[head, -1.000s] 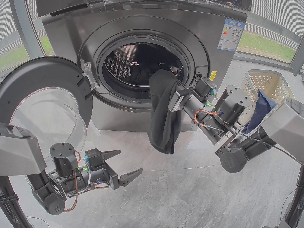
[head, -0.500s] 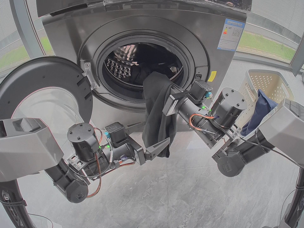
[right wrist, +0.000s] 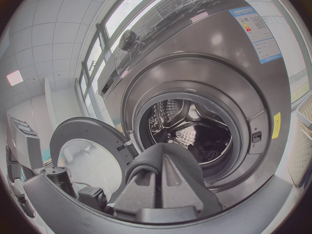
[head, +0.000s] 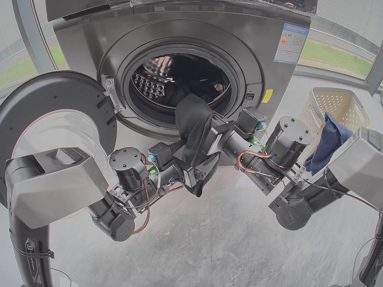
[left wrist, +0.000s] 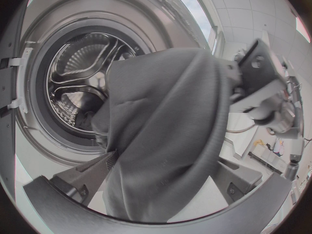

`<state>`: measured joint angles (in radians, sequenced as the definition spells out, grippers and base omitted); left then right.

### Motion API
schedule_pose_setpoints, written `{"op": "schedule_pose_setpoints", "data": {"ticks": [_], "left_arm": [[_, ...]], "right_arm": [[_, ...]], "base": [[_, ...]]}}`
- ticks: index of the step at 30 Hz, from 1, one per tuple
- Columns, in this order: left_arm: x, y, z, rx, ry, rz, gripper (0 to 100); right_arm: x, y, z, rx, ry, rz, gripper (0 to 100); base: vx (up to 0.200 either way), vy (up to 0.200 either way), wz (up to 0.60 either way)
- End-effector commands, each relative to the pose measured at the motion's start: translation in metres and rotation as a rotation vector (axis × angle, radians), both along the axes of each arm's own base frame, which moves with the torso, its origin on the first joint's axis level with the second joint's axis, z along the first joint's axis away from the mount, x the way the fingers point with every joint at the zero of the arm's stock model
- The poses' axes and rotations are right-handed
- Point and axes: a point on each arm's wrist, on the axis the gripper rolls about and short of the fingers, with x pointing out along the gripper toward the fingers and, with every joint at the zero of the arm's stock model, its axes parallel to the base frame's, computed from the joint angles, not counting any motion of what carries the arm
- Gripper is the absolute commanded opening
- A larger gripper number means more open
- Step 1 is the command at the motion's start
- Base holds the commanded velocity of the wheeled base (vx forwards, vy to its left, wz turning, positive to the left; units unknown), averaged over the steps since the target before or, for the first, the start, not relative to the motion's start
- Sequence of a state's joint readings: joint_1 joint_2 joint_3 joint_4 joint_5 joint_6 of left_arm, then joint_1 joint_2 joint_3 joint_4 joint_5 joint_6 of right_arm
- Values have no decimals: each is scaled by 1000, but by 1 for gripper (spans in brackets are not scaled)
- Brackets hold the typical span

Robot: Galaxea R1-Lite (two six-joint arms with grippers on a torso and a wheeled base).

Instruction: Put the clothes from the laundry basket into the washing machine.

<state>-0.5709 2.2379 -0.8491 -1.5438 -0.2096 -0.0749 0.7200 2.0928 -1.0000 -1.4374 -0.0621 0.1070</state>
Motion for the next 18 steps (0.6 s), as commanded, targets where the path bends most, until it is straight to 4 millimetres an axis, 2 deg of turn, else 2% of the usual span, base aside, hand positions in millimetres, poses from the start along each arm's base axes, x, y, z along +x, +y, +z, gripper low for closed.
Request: {"op": "schedule_pose_setpoints", "data": {"ticks": [1,10,16,17,18], "left_arm": [[24,5,-18,1,10,75,100],[38,7,-27,-4,10,123,100],[43,7,-22,-25,-12,156,100],[43,7,-22,-25,-12,156,0],[45,10,-18,-32,-22,164,0]], "right_arm": [[-17,-4,7,2,-1,22,0],[-44,4,14,3,7,69,0],[-43,3,15,5,7,62,0],[-43,3,15,5,7,62,0],[-41,0,15,5,7,54,0]], "base": [[0,0,0],[0,0,0],[0,0,0],[0,0,0],[0,0,0]]}}
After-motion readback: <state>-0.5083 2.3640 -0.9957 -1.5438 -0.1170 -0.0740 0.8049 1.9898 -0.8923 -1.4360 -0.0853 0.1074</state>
